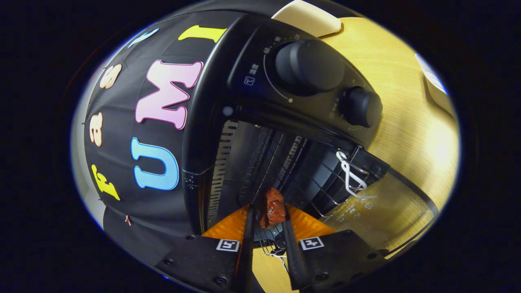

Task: Open the toaster oven, put the food inside, and close the toaster oven door.

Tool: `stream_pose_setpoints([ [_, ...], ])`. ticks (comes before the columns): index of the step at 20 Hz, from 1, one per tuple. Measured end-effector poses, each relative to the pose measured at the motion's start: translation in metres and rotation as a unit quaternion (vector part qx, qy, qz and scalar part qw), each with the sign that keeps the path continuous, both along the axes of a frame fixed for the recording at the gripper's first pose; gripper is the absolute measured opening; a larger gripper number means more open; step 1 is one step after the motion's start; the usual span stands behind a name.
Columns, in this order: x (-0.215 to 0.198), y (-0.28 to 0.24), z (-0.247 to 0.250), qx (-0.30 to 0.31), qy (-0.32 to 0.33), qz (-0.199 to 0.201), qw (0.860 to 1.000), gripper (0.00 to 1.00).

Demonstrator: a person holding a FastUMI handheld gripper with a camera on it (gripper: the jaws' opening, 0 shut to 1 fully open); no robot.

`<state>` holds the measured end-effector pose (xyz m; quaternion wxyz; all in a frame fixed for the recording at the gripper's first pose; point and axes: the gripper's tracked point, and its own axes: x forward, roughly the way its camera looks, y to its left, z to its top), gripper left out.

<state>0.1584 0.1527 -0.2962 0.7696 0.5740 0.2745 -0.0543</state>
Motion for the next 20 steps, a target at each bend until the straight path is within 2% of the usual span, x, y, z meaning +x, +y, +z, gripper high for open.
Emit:
stream_pose_setpoints([
  [2,-0.002,-0.003,0.004,0.015,0.001,-0.016,1.000,0.63],
  [3,-0.005,-0.006,0.008,0.017,0.001,-0.026,1.000,0.71],
  [4,-0.005,-0.009,0.011,0.016,0.000,-0.034,0.999,0.75],
  [5,-0.008,-0.011,0.011,0.014,0.007,-0.044,0.999,0.84],
  [8,-0.017,-0.016,0.012,0.016,0.015,-0.066,0.998,0.96],
  [14,-0.037,-0.026,0.019,0.016,-0.001,-0.106,0.994,0.98],
  [16,-0.049,-0.024,0.024,-0.002,-0.007,-0.100,0.995,0.98],
  [20,-0.081,-0.018,0.033,-0.087,-0.017,-0.066,0.994,0.98],
])
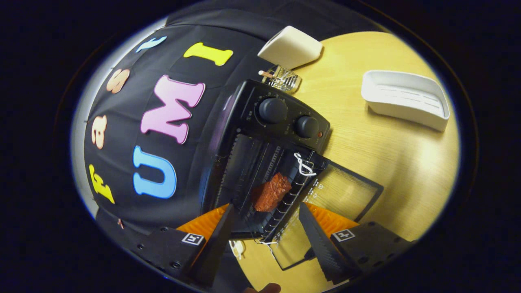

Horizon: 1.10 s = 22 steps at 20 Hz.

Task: Open the toaster oven, put the food inside, and close the toaster oven door.

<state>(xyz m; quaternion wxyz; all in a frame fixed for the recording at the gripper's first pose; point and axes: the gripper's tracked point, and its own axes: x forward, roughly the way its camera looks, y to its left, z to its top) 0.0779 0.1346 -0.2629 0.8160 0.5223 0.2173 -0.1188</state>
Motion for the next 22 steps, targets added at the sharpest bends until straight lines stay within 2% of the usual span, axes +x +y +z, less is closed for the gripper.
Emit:
stream_pose_setpoints([
  [3,-0.027,0.002,-0.001,-0.100,0.006,0.035,0.994,0.98],
  [7,-0.054,-0.002,-0.004,-0.235,0.016,0.063,0.970,0.98],
  [9,-0.069,-0.005,-0.010,-0.304,0.043,0.084,0.948,0.98],
  [13,-0.098,0.002,-0.024,-0.424,0.095,0.147,0.888,0.99],
  [15,-0.105,0.007,-0.033,-0.450,0.104,0.169,0.871,0.99],
  [22,-0.131,0.035,-0.078,-0.471,0.139,0.228,0.840,0.98],
])
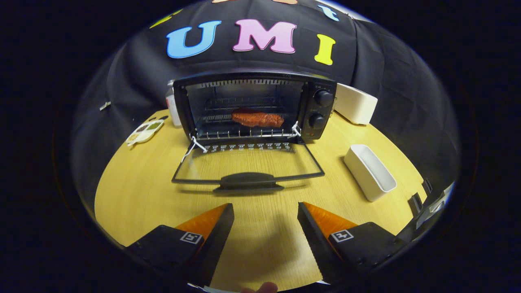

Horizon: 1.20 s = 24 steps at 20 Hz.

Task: Open the toaster oven, put the food inside, and close the toaster oven door.

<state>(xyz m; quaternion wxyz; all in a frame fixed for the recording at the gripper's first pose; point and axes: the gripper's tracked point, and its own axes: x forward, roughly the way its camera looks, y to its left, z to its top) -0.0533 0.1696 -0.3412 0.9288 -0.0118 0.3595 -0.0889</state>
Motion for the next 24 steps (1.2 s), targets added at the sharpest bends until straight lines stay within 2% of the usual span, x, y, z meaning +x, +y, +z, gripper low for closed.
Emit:
stream_pose_setpoints([
  [7,0.018,0.016,-0.032,0.011,0.017,0.014,1.000,0.98],
  [13,0.045,0.021,-0.037,0.042,0.011,0.020,0.999,0.99],
  [24,0.046,0.018,-0.027,0.039,0.012,0.041,0.998,0.97],
])
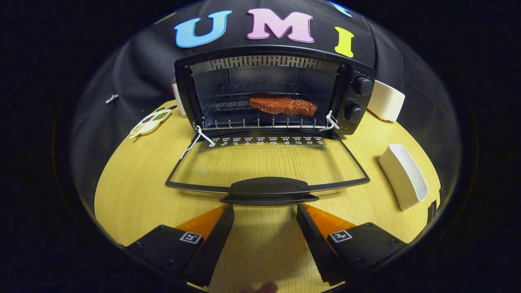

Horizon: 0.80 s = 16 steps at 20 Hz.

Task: Open the toaster oven, put the food inside, and close the toaster oven door.

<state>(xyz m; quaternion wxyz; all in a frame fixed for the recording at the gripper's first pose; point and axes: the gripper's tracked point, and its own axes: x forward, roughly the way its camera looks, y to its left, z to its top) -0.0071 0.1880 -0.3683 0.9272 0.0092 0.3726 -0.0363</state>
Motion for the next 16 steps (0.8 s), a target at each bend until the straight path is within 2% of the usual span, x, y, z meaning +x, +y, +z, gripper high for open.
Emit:
stream_pose_setpoints([
  [4,-0.002,0.000,0.020,0.001,-0.023,0.000,1.000,0.97],
  [8,0.001,0.001,0.057,0.004,-0.082,-0.003,0.997,0.97],
  [11,0.010,0.001,0.086,0.003,-0.125,-0.001,0.992,0.96],
  [16,0.030,-0.008,0.110,0.021,-0.158,-0.017,0.987,0.96],
])
